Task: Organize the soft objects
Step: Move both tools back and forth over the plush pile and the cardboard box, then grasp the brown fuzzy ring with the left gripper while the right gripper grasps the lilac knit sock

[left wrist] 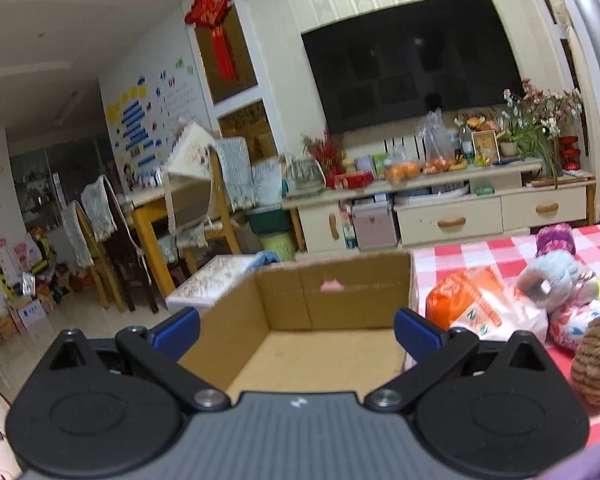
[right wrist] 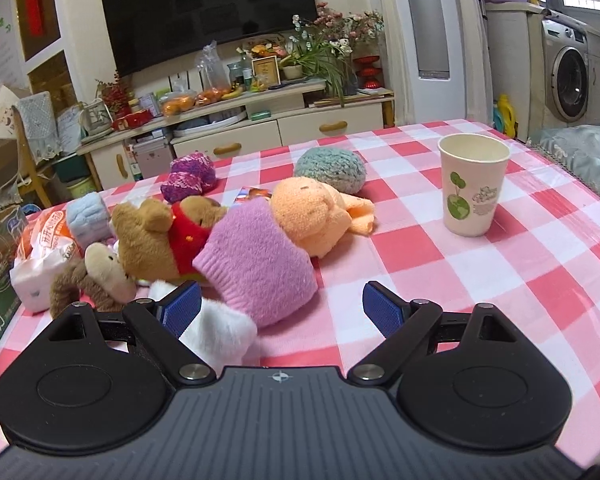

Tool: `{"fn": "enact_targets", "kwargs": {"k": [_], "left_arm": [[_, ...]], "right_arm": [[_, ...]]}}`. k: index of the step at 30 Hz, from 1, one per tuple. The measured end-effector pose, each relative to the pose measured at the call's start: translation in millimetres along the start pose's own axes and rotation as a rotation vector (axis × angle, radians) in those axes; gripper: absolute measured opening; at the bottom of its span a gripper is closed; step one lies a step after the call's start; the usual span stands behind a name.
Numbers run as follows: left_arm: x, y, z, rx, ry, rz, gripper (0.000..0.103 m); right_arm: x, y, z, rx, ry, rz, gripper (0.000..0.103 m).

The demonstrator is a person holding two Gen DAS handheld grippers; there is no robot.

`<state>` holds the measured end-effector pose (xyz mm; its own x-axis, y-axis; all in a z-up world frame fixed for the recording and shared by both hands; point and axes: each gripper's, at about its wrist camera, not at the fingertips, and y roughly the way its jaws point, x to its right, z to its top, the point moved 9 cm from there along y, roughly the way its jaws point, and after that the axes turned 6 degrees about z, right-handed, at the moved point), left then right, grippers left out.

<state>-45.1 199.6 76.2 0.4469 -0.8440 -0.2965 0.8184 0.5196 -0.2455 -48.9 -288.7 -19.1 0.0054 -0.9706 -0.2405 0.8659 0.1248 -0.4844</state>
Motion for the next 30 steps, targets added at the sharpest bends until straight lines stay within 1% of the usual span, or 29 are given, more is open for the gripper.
{"fn": "enact_targets", "kwargs": {"k": [2, 4, 6, 8, 10, 12, 14, 18, 20, 22, 26, 30], "left_arm": [[0, -9, 9, 0.029, 0.007, 0.004, 0.103], [5, -24, 21, 0.075, 0.005, -0.014, 0.103], [14, -36, 29, 0.102, 0.0, -0.069, 0.103], [30, -50, 33, 0.104, -0.002, -0.161, 0.103], [50, -59, 31, 0.081, 0.009, -0.261, 0.103], [69, -63, 24, 0.042, 0.029, -0.325, 0.103], [91, -65, 17, -0.006, 0.046, -0.41, 0.102], [128, -62, 3, -0.081, 0.09, -0.517, 0.102], [149, -63, -6, -0.099, 0.117, -0.557, 0.102], [171, -60, -13, -0.125, 0.149, -0.583, 0.102], [203, -51, -26, -0.173, 0.201, -0.597, 0.102], [216, -42, -33, -0.206, 0.219, -0.599, 0.102]], "right_arm": [[-1, 5, 2, -0.006, -0.002, 0.02, 0.103], [-3, 9, 4, -0.015, -0.001, 0.048, 0.103], [-4, 13, 5, -0.025, -0.004, 0.068, 0.103], [-6, 18, 6, -0.043, -0.006, 0.087, 0.103], [-7, 24, 6, -0.06, -0.011, 0.096, 0.103], [-8, 27, 6, -0.065, -0.021, 0.097, 0.103], [-8, 28, 7, -0.067, -0.032, 0.105, 0.103], [-8, 34, 9, -0.075, -0.049, 0.115, 0.103], [-7, 38, 11, -0.079, -0.054, 0.116, 0.103], [-5, 44, 12, -0.088, -0.052, 0.119, 0.103], [-3, 48, 10, -0.112, -0.048, 0.133, 0.103], [-4, 53, 11, -0.123, -0.052, 0.145, 0.103]]}}
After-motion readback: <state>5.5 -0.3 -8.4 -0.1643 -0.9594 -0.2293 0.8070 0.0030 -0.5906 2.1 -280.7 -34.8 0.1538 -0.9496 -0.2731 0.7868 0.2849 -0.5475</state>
